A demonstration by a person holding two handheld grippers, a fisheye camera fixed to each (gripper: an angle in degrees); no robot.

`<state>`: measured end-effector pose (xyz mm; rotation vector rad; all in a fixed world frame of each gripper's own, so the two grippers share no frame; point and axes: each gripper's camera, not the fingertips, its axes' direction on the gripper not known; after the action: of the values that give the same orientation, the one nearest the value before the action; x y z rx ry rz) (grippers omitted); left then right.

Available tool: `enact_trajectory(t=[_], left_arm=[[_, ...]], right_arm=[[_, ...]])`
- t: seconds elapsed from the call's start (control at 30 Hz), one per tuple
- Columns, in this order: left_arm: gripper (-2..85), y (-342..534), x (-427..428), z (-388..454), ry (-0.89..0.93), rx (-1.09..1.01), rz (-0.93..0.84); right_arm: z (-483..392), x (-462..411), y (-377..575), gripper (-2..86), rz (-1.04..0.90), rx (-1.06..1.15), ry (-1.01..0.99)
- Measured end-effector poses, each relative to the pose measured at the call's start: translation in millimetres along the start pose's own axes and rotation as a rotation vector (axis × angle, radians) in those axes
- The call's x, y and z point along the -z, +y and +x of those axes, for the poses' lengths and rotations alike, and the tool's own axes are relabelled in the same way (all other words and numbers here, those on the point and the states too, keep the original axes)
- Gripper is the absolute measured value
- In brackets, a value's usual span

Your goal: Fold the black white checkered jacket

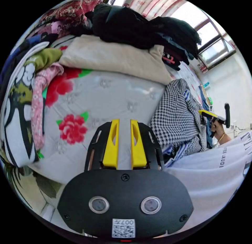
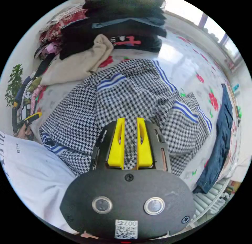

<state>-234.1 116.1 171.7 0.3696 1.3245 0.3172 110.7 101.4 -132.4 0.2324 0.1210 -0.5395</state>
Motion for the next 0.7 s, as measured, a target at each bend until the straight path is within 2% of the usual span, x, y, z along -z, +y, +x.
enact_trajectory(t=[0.13,0.23,0.3,0.37,0.43,0.47,0.63,0.7], left_arm=[[9.2,7.5,15.2,8.6,0.081,-0.009,0.01],[11.2,8.2,22.2,34.9,0.099,-0.12,0.025],[11.9,8.9,18.4,61.4,0.108,-0.23,0.03],[11.8,8.5,1.5,75.7,0.057,-0.29,0.009],[10.5,3.9,-25.0,78.5,-0.073,-0.299,-0.052],[9.4,-2.2,-35.2,76.0,-0.106,-0.299,-0.062],[7.9,-46.1,-44.8,69.7,-0.212,-0.317,-0.109],[7.8,-72.1,-45.6,50.0,-0.191,-0.206,-0.103]], right_arm=[[37.3,18.2,40.9,7.8,0.064,-0.134,-0.019],[32.2,16.7,33.3,9.1,0.097,-0.105,-0.063],[17.7,2.1,18.8,9.8,0.038,-0.04,-0.1],[-6.7,-45.2,2.2,10.3,-0.212,0.051,0.0],[-25.8,-40.4,4.4,10.0,-0.155,0.154,0.126],[-25.1,-37.1,3.9,9.7,-0.183,0.124,0.187],[30.2,-16.3,55.7,8.9,-0.221,-0.095,0.196],[55.4,-15.1,88.7,8.8,-0.274,-0.183,0.181]])
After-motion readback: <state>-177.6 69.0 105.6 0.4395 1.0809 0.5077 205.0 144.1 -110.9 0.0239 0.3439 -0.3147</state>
